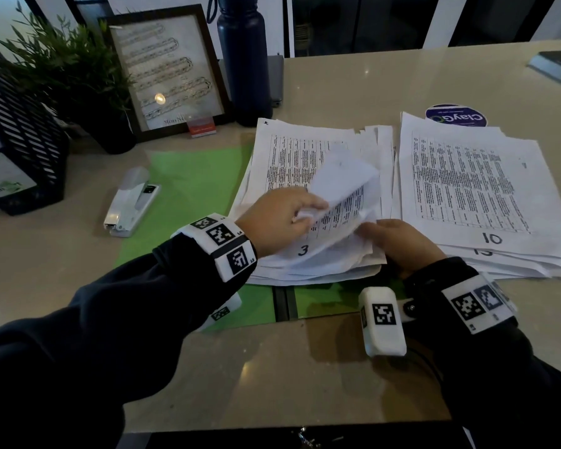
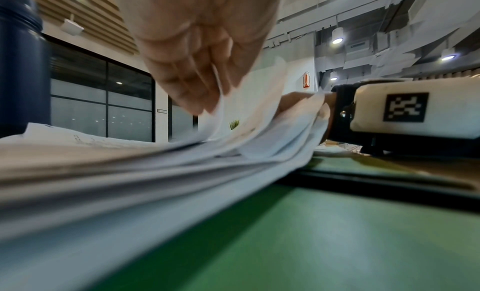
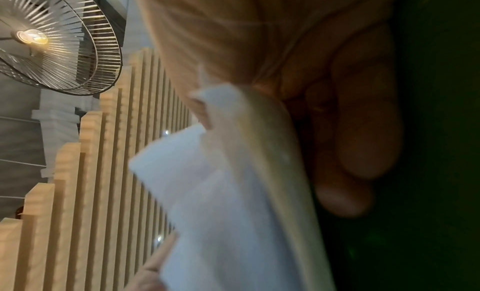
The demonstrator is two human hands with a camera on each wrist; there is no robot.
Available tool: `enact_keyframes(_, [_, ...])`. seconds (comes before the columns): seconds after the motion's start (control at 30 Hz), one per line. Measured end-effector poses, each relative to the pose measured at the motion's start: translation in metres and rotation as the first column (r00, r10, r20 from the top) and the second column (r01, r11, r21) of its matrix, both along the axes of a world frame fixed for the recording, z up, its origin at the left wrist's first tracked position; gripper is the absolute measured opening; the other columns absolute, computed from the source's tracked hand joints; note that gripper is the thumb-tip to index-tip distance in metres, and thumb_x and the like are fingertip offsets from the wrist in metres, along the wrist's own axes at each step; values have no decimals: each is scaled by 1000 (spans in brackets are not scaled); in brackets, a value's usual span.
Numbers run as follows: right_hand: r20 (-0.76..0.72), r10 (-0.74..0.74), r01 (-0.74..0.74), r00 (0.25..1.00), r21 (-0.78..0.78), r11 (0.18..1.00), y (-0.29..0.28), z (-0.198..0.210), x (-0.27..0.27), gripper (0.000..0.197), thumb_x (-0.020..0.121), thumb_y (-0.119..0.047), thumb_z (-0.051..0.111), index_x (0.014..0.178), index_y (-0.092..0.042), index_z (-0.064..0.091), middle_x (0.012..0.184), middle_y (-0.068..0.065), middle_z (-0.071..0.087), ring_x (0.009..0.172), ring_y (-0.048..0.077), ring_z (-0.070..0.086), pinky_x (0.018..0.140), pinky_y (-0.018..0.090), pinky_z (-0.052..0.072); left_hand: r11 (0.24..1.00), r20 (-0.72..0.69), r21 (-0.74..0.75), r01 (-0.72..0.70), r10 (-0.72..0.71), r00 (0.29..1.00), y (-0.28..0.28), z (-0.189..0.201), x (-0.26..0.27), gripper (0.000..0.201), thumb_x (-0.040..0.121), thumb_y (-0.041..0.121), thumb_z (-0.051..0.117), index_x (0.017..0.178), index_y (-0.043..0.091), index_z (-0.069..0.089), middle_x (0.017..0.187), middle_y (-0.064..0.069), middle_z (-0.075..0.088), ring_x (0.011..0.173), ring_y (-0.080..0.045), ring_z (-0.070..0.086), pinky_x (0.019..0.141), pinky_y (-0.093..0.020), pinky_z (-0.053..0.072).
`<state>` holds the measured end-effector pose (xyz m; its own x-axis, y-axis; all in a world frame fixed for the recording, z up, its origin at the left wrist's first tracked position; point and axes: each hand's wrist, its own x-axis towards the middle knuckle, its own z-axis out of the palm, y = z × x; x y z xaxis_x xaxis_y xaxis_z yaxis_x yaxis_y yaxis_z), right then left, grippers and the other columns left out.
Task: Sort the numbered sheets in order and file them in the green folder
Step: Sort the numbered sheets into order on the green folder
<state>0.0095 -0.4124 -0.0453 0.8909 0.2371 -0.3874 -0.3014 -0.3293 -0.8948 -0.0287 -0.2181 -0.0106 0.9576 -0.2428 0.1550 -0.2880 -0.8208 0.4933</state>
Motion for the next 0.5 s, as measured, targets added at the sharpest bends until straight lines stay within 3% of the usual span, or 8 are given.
enact_keyframes(0.13, [22, 54, -54, 998, 0, 999, -1, -3, 0, 11, 84, -4, 60, 80, -9, 69, 93, 16, 71, 92, 34, 67, 92, 46, 51, 953, 216, -238, -189, 242, 946, 4, 4, 1, 32, 87, 12, 59, 119, 11, 60, 106, 4, 55, 96, -3, 48, 80, 7, 27])
enact_keyframes(0.27, [24, 50, -51, 998, 25, 998, -1, -4, 0, 15, 87, -5, 58, 77, -12, 67, 85, 8, 71, 82, 25, 68, 83, 35, 54, 955, 250, -245, -167, 228, 941, 4, 6, 0, 36, 83, 16, 65, 118, 11, 59, 108, -1, 55, 97, -4, 46, 80, 6, 26])
enact_keyframes(0.33, [43, 41, -41, 998, 17, 999, -1, -4, 0, 15, 88, -10, 58, 76, -10, 67, 76, 4, 71, 70, 16, 68, 70, 28, 54, 986, 143, -143, -89, 109, 984, 3, 4, -1, 44, 82, 31, 68, 121, 13, 57, 108, 0, 52, 99, -5, 45, 79, 2, 27])
enact_keyframes(0.4, [33, 31, -32, 999, 16, 999, 0, -2, 0, 19, 88, -19, 60, 79, -3, 66, 76, 10, 69, 59, 14, 67, 58, 24, 52, 998, -59, 50, 42, -39, 998, 0, 1, -1, 61, 77, 51, 66, 126, 16, 54, 112, 0, 51, 101, -5, 42, 79, -13, 31])
enact_keyframes(0.47, [16, 21, -21, 1000, 6, 1000, 2, -2, 1, 35, 85, -32, 64, 87, 2, 67, 83, 16, 71, 67, 22, 68, 62, 28, 54, 971, -179, 194, 141, -106, 978, -3, 0, -1, 71, 70, 63, 60, 125, 18, 55, 107, 2, 50, 96, -8, 43, 77, -21, 31])
enact_keyframes(0.5, [17, 19, -19, 1000, -8, 1000, 3, -2, 1, 42, 83, -38, 65, 89, 4, 67, 86, 17, 72, 73, 26, 69, 69, 32, 56, 963, -191, 231, 141, -98, 977, -3, 0, 0, 67, 71, 63, 60, 120, 17, 57, 104, 2, 50, 94, -10, 45, 76, -23, 32])
